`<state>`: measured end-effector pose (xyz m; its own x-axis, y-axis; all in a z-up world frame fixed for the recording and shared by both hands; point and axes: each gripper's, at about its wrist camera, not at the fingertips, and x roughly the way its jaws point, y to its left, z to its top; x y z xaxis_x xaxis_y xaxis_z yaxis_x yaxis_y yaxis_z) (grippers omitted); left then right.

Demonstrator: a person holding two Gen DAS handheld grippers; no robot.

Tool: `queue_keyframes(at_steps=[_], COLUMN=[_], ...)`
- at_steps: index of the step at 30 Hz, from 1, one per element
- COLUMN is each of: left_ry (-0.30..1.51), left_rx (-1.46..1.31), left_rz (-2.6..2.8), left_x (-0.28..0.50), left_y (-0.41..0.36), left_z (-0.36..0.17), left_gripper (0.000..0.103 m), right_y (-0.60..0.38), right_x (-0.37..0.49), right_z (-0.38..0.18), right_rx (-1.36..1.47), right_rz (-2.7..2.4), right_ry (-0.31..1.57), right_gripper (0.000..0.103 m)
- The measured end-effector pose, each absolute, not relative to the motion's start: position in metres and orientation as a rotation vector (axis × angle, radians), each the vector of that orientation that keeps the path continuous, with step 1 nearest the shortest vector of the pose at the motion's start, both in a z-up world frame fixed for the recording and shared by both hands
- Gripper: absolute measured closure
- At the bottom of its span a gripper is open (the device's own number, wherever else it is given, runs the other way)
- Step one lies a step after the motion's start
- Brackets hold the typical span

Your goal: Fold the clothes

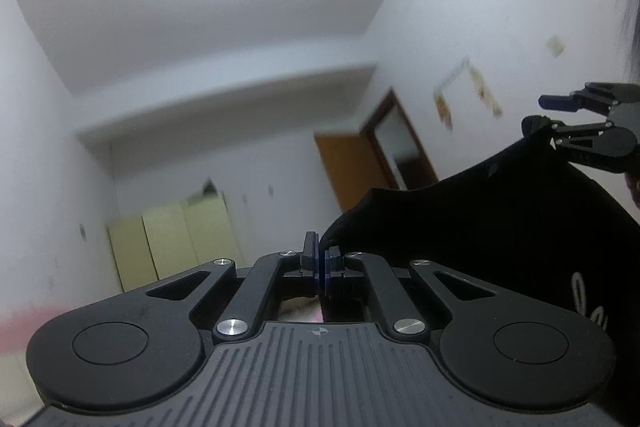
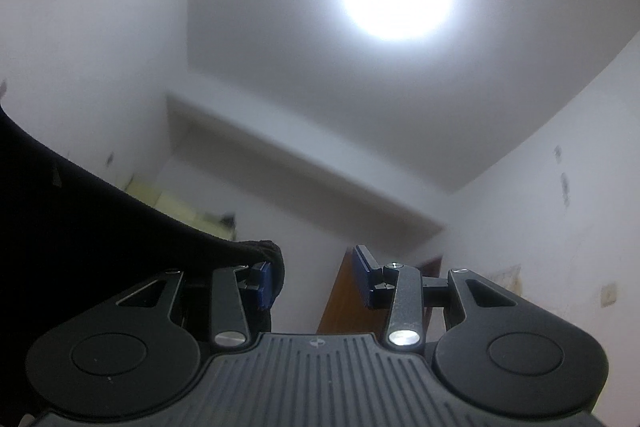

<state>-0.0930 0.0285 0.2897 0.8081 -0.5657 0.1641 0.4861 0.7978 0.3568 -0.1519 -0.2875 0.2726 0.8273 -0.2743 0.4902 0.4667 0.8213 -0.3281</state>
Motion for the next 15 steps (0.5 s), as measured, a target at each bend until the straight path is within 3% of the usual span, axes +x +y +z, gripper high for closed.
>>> queue_keyframes(at_steps=[8, 15], left_ry=[-0.023, 0.164], left_rx=[0.352, 0.437], left_rz=[-0.501, -0.433], left_x=[0.045, 0.136], left_y=[-0.013, -0.049], left_z=[0.220, 0.150], left_gripper=[0.102, 0.102], right_y=[-0.302, -0.285], right_x=[-0.002, 0.120], right_z=[0.218, 0.137], right_rx=[-0.498, -0.558], right_rz=[-0.398, -0.391], right_ry=[-0.136, 0.091], right_gripper=[0.062, 0.065])
